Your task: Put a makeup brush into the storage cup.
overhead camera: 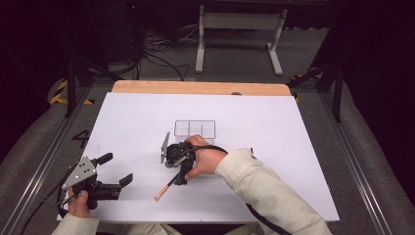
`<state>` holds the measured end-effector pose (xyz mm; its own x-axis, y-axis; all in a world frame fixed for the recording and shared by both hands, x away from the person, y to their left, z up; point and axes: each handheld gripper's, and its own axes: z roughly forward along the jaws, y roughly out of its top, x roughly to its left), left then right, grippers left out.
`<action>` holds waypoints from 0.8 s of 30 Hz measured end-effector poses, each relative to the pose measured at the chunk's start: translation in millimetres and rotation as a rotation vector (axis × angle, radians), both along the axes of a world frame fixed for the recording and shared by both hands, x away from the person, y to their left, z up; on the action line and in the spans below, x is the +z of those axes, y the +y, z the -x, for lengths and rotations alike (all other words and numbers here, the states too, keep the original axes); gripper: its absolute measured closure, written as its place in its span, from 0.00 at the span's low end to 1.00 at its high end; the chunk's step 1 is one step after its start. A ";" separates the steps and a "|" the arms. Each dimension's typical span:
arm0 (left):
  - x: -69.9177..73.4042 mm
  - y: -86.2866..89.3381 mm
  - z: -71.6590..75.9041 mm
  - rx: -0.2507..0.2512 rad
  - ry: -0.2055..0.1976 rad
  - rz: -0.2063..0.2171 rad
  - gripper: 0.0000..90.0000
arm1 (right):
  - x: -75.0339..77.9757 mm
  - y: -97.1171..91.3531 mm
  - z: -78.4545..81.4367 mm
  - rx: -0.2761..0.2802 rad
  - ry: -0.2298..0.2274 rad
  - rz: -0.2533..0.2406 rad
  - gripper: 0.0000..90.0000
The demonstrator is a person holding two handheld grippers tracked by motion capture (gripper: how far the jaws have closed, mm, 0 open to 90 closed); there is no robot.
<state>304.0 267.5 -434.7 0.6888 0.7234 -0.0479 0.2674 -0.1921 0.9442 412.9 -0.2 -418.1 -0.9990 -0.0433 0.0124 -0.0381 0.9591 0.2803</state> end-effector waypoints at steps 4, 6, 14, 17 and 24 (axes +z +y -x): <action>0.1 0.2 0.1 -0.001 0.003 0.000 0.01 | -3.4 2.1 0.5 0.008 -0.004 0.008 0.16; 0.1 0.3 -0.1 -0.002 -0.001 -0.005 0.01 | -5.4 3.6 0.7 0.018 -0.007 0.010 0.16; 0.0 0.6 0.0 -0.002 0.001 -0.006 0.01 | -15.0 9.5 4.1 0.042 0.010 0.054 0.20; -0.2 0.3 0.0 -0.002 0.004 -0.003 0.01 | -15.7 10.5 5.1 0.053 -0.003 0.058 0.23; 0.0 0.8 -0.2 -0.004 0.003 -0.002 0.01 | -10.9 11.4 8.0 0.108 -0.025 0.072 0.47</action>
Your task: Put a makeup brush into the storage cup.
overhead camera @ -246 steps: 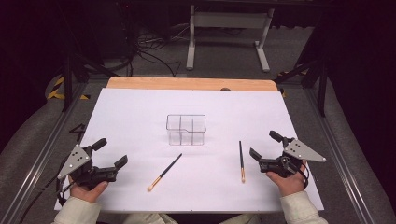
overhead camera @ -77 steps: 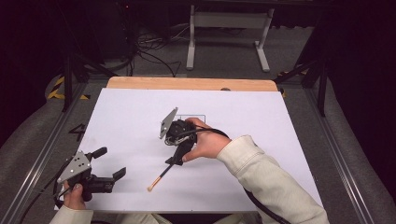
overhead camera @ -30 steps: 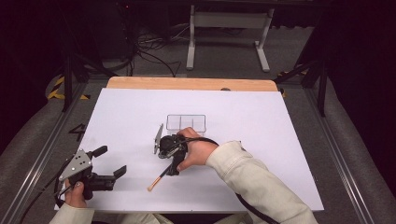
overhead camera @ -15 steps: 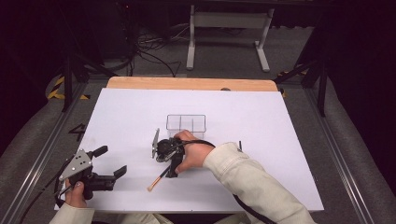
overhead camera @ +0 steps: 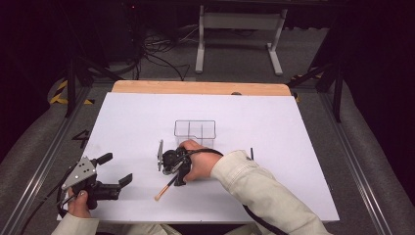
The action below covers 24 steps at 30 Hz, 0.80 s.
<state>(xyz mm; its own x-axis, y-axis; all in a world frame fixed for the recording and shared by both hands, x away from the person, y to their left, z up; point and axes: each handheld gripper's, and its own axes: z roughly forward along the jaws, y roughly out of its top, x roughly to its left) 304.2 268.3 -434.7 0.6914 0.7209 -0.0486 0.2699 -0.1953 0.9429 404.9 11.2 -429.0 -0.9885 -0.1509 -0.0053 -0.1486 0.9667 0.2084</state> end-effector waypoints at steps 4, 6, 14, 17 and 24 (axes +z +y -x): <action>-0.1 -0.1 0.1 0.001 0.001 0.001 0.01 | 1.5 1.3 3.3 0.046 0.002 0.014 0.62; 0.1 0.3 0.0 0.001 0.002 -0.003 0.01 | 3.0 2.4 5.6 0.068 -0.003 0.034 0.71; -0.1 0.7 0.4 0.005 0.002 0.005 0.01 | 3.6 6.6 13.8 0.118 -0.011 0.081 0.93; -0.1 0.7 0.5 0.004 0.002 0.005 0.01 | 3.6 7.0 14.3 0.111 -0.012 0.084 0.93; -0.2 1.6 0.2 0.005 0.000 0.002 0.01 | 3.8 6.7 13.4 0.053 0.009 0.093 0.93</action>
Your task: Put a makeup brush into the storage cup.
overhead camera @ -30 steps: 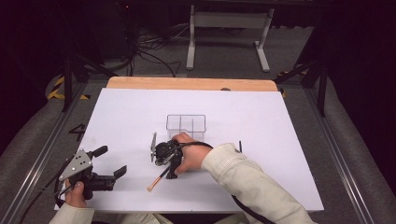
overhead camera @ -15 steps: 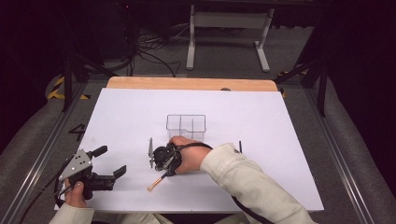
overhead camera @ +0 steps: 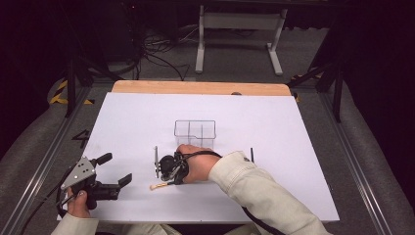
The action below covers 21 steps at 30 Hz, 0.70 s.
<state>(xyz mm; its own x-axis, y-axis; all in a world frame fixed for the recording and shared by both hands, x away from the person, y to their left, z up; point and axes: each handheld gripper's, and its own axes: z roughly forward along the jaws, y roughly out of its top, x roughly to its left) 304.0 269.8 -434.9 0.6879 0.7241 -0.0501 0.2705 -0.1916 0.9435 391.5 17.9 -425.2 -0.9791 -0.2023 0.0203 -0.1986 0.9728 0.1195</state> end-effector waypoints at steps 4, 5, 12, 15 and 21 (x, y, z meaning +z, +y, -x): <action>-0.2 -0.5 -0.1 -0.001 0.003 0.003 0.01 | 0.6 -0.2 -0.4 -0.029 0.012 0.017 0.93; -0.3 -0.6 -0.2 -0.001 0.002 0.004 0.01 | 0.7 -0.3 -0.5 -0.033 0.017 0.021 0.93; -0.2 -0.7 -1.0 -0.002 0.002 -0.002 0.01 | 2.5 -4.1 -1.3 -0.062 0.029 0.030 0.94; 0.0 -0.6 -1.2 -0.003 0.004 -0.002 0.01 | 8.4 -7.3 -2.5 -0.070 0.030 0.018 0.94; -0.2 -1.2 -1.4 0.000 -0.002 0.013 0.01 | 26.3 -16.2 -3.1 -0.094 0.010 -0.018 0.93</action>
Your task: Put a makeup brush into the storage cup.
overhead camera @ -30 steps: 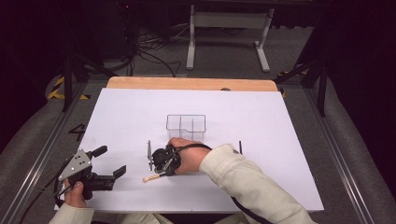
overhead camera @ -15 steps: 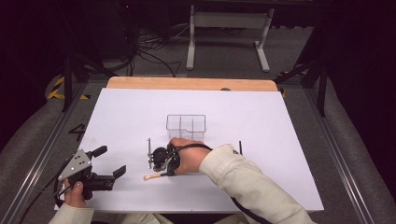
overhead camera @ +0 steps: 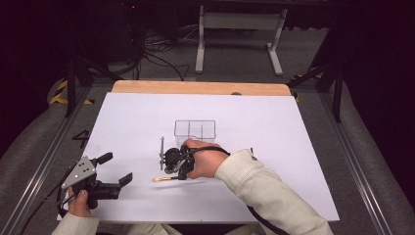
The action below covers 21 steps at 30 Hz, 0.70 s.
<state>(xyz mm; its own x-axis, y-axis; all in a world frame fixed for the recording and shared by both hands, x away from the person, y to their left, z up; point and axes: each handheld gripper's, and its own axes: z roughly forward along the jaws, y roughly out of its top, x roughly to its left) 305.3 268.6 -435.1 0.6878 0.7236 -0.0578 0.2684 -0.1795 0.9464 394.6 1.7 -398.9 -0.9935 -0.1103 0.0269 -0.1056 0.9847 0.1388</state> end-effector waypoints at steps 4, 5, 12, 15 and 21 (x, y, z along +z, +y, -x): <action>0.3 -1.1 0.2 0.017 -0.016 0.026 0.00 | 7.3 -2.6 2.9 -0.013 -0.016 -0.015 0.93; 0.5 -1.1 0.3 0.018 -0.018 0.027 0.00 | 10.2 -3.6 3.8 -0.014 -0.019 -0.027 0.93; 0.1 -1.3 -0.1 0.016 -0.016 0.017 0.00 | 25.1 -12.8 4.7 -0.032 -0.037 -0.083 0.93; 0.2 -1.0 -0.5 0.015 -0.016 0.014 0.00 | 32.5 -16.9 5.1 -0.046 -0.038 -0.100 0.93; 0.3 -1.3 -0.5 0.014 -0.012 0.014 0.00 | 47.5 -26.4 7.3 -0.066 -0.047 -0.166 0.93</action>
<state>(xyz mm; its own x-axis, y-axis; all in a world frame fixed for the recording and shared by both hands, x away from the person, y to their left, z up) 305.8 267.3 -434.8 0.6784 0.7323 -0.0598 0.2596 -0.1627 0.9519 387.3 -24.8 -351.3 -0.9985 -0.0437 -0.0326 -0.0515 0.9537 0.2964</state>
